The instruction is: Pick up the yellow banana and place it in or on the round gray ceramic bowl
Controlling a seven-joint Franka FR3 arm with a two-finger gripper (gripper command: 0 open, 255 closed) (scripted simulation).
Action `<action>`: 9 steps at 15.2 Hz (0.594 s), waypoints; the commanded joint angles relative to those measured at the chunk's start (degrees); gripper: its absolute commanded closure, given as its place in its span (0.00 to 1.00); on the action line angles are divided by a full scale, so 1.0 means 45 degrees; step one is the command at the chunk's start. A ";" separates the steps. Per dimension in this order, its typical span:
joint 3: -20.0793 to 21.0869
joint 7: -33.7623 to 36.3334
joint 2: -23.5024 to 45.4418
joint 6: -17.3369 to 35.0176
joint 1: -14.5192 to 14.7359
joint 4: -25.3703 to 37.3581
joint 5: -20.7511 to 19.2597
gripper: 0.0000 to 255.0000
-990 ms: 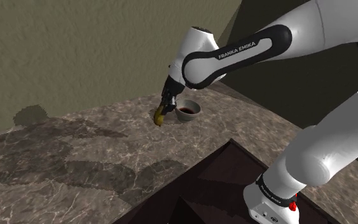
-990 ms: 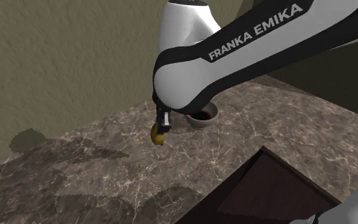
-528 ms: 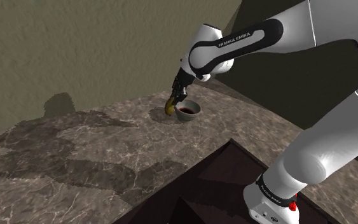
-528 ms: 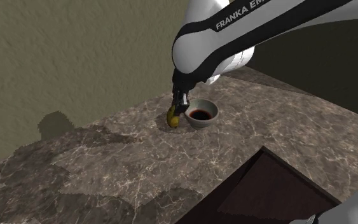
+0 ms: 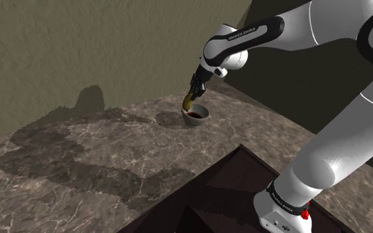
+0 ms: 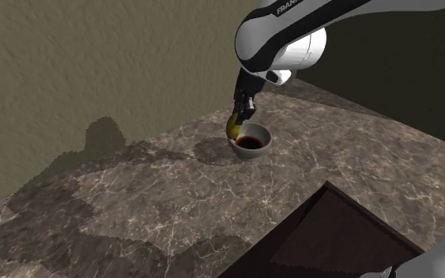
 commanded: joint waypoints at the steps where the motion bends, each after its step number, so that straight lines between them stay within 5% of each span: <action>1: -0.0287 -0.0562 0.0300 -0.0223 -0.0254 0.0437 0.0040 1.00; 9: -0.0568 -0.1454 0.1306 0.0482 -0.0551 0.0618 0.0298 1.00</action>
